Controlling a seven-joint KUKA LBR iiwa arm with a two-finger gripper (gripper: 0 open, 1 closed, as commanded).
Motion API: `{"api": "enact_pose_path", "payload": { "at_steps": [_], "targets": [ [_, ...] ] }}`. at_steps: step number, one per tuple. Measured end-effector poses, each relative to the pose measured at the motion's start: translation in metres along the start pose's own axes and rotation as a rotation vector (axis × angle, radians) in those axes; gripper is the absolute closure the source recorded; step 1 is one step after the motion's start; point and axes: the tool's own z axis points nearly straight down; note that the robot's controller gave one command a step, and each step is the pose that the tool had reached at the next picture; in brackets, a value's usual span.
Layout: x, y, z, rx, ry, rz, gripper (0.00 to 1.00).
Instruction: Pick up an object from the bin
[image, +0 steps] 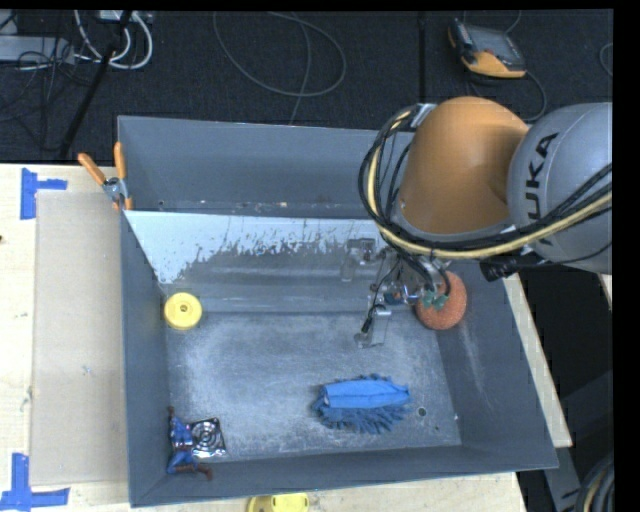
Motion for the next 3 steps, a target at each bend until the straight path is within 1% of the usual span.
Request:
{"api": "enact_pose_path", "payload": {
  "at_steps": [1,2,3],
  "targets": [
    [0.02,-0.025,0.062,-0.001,0.005,-0.157,0.0],
    [0.055,-0.019,0.085,0.001,0.016,-0.178,0.0],
    [0.049,-0.063,0.138,-0.001,0.008,-0.26,1.0]
  ]
}}
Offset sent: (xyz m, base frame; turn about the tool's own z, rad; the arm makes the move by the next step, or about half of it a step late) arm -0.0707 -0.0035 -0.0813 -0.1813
